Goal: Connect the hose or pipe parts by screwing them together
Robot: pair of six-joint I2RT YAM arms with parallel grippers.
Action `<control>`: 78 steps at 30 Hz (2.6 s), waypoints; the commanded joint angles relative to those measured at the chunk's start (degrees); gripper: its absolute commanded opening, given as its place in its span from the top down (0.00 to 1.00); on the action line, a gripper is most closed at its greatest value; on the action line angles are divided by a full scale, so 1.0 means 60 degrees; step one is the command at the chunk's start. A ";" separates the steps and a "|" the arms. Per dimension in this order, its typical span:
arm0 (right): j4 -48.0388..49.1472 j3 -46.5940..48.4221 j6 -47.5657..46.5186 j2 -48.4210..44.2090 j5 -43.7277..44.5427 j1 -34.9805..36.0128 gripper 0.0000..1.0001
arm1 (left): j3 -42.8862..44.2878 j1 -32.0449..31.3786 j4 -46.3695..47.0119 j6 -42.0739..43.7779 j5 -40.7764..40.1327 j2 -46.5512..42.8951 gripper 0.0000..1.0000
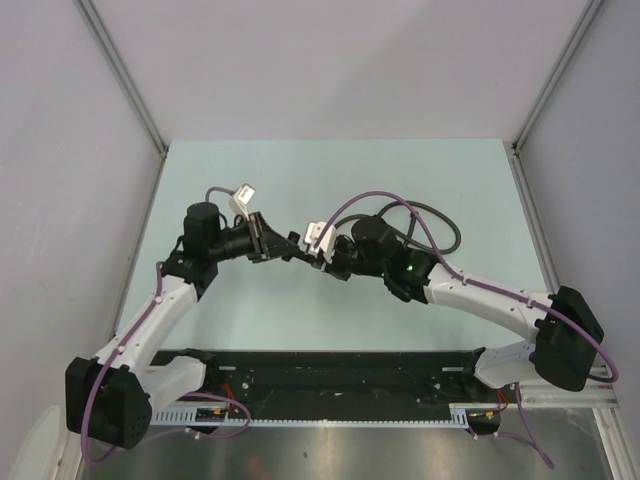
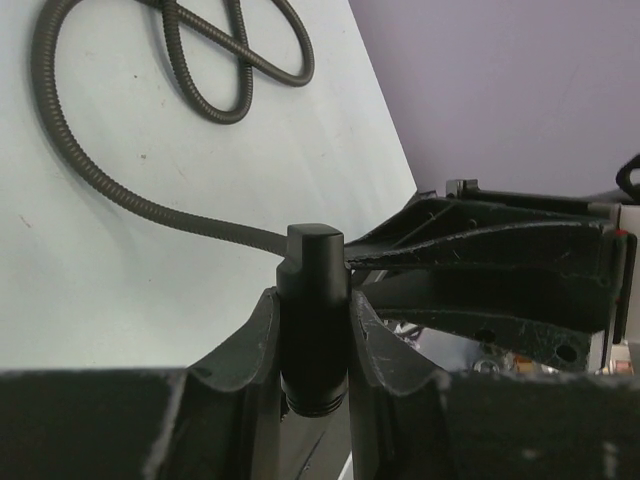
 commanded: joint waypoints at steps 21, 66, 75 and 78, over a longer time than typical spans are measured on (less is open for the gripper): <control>0.1165 0.0268 0.1115 -0.0153 -0.5196 -0.1308 1.00 | -0.1367 -0.1084 0.3321 0.2010 0.2169 -0.0861 1.00; -0.0109 0.0268 0.1965 0.0535 -0.8317 -0.2422 0.96 | -0.1719 -0.1494 0.3777 0.5453 0.3223 -0.0963 1.00; 0.0067 0.0268 0.2345 0.0507 -0.9298 -0.2612 1.00 | -0.2086 -0.1523 0.3762 0.6874 0.4336 -0.1345 1.00; 0.0067 0.0268 0.2433 0.0623 -0.9474 -0.2598 1.00 | -0.2013 -0.1567 0.3762 0.7093 0.4673 -0.1081 1.00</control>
